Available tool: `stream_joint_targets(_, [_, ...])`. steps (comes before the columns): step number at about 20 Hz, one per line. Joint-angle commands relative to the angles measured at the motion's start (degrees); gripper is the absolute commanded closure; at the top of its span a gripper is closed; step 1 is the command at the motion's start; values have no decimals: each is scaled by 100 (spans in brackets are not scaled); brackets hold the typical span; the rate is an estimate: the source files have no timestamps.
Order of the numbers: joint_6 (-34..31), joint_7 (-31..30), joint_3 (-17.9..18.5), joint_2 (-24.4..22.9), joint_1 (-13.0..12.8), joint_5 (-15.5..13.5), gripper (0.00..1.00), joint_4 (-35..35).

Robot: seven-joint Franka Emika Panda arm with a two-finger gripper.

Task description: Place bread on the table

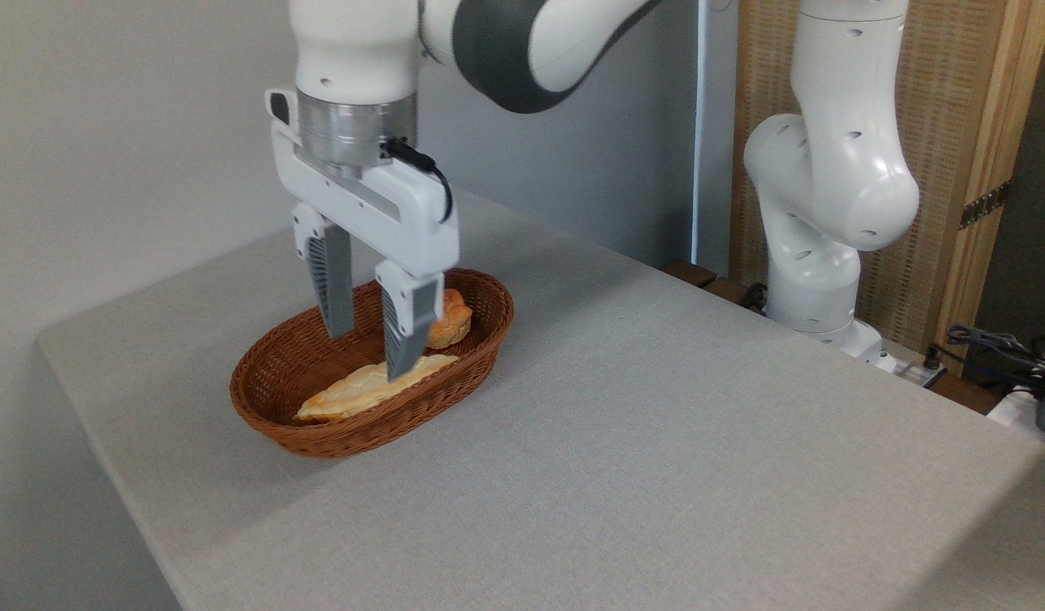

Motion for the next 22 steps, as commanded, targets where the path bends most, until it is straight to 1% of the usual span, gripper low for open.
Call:
stream_joint_targets(1, [-90,-600,59,-27,-643,-182,0,-74])
stream_joint_targets(2, [-185,-600,59,-18,-819,-182,0,-92])
stream_joint_targets(5, [-782,-565,59,61,-1302,-182,0,-101])
stream_joint_targets(10, [-1250,-522,59,237,-1751,-156,0,-188])
stream_joint_targets(13, [-1250,-372,59,360,-1910,-130,0,-311])
stream_joint_targets(15, [-1250,-345,50,360,-1928,-121,0,-399])
stream_joint_targets(17, [-1250,-345,23,369,-2024,-103,0,-434])
stream_joint_targets(22, [-1250,-345,15,369,-2025,-103,0,-444])
